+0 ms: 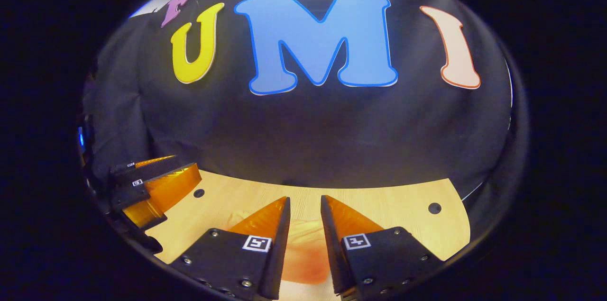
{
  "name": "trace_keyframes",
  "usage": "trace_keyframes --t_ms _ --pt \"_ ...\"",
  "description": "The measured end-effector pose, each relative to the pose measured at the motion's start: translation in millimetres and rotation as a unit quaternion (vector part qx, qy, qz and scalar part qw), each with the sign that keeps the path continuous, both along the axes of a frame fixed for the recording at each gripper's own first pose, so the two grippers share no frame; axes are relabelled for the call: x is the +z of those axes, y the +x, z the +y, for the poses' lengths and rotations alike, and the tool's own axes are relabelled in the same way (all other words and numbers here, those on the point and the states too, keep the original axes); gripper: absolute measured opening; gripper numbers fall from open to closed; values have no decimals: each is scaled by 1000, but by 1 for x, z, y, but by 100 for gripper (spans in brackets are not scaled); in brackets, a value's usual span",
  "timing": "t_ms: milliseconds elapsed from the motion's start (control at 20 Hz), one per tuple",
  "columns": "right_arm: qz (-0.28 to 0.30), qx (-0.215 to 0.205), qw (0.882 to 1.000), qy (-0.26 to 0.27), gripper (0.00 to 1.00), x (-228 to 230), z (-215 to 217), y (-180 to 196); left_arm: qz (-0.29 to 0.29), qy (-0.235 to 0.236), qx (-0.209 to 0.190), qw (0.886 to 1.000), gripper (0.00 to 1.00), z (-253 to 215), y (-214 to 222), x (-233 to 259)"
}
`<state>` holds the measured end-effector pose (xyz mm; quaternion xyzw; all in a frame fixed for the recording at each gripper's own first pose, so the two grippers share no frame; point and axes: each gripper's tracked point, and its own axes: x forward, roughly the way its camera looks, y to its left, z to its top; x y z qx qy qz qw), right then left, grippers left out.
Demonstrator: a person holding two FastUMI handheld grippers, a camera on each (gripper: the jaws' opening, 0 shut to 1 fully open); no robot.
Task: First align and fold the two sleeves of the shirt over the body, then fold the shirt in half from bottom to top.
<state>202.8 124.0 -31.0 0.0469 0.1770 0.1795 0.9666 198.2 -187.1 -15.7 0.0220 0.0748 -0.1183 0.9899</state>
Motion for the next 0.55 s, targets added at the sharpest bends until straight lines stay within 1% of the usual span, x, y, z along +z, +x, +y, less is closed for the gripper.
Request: trace_keyframes --t_ms 100,150,200,250,300,400,450,500,550 --pt "-20 3 1000 1 41 23 -4 -21 -4 -8 -1 1000 82 -2 -28 15" --pt "-35 6 999 2 41 39 -7 -37 -2 -14 1 1000 84 -2 -48 24" --pt "-51 7 999 3 41 53 -9 -52 -2 -28 0 1000 80 -4 -67 34" --pt "-62 8 998 4 41 63 -11 -64 -5 -38 0 999 80 -3 -81 42" --pt "-80 10 997 6 41 76 -14 -86 -13 -48 3 999 82 2 -103 55" --pt "-95 11 995 15 41 92 -18 -113 -31 -44 9 999 81 10 -134 71" --pt "-99 11 995 26 41 91 -17 -131 -41 -37 12 998 80 15 -151 79" --pt "-101 11 994 35 41 94 -18 -143 -47 -33 14 998 80 17 -163 84" --pt "-102 9 994 42 41 96 -20 -153 -49 -32 17 998 82 20 -175 86"
